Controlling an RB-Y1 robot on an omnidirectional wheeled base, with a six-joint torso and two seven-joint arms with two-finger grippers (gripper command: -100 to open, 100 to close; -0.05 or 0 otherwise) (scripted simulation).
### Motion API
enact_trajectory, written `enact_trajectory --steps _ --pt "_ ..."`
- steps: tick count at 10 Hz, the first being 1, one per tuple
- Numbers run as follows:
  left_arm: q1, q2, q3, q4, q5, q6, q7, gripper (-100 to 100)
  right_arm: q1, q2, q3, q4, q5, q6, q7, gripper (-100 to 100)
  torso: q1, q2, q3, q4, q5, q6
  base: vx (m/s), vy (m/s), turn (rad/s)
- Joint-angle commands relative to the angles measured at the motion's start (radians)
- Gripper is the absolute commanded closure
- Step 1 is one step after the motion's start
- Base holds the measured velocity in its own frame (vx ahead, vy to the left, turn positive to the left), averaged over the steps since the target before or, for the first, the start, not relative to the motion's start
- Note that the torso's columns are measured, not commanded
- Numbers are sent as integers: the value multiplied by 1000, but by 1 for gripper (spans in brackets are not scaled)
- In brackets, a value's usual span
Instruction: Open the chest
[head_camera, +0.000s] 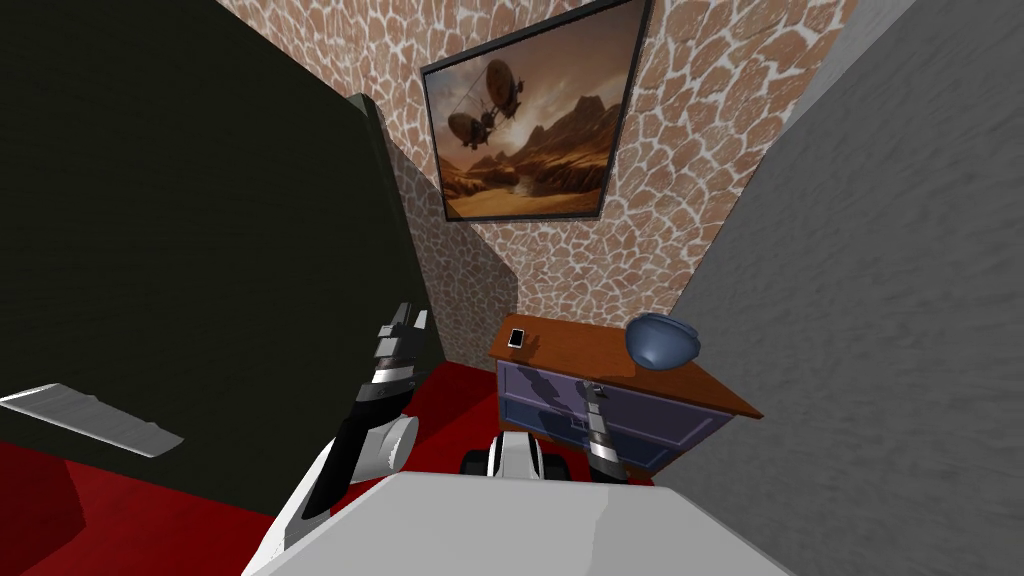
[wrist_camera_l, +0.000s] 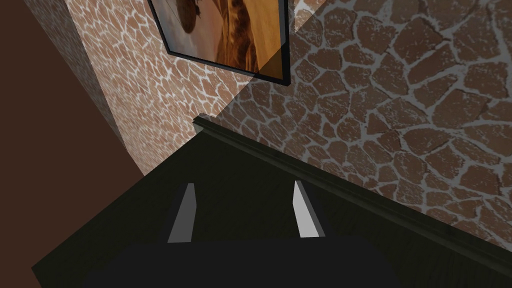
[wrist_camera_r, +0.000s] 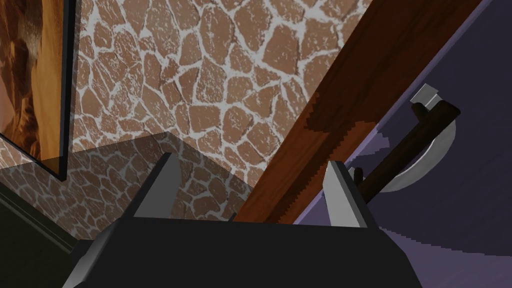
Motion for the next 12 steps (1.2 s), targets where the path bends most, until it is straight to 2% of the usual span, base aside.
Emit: enact_trajectory --steps 1,4,7,10,12 --pt "0 0 0 0 0 0 0 0 11 -1 20 32 -24 8 -69 -100 0 1 0 0 1 1 3 -11 20" --pt "0 0 0 0 0 0 0 0 0 -1 44 97 -59 -22 -155 -100 1 1 1 1 1 -1 4 -15 42" --pt "0 0 0 0 0 0 0 0 0 -1 44 106 -59 -22 -189 -100 2 3 2 3 2 0 0 -4 7" --pt "0 0 0 0 0 0 0 0 -10 -1 63 168 -88 -44 -278 -100 1 3 2 3 2 1 1 -9 42" --pt "0 0 0 0 0 0 0 0 -10 -1 63 168 -88 -44 -298 -100 -1 3 2 3 2 2 0 -4 8"
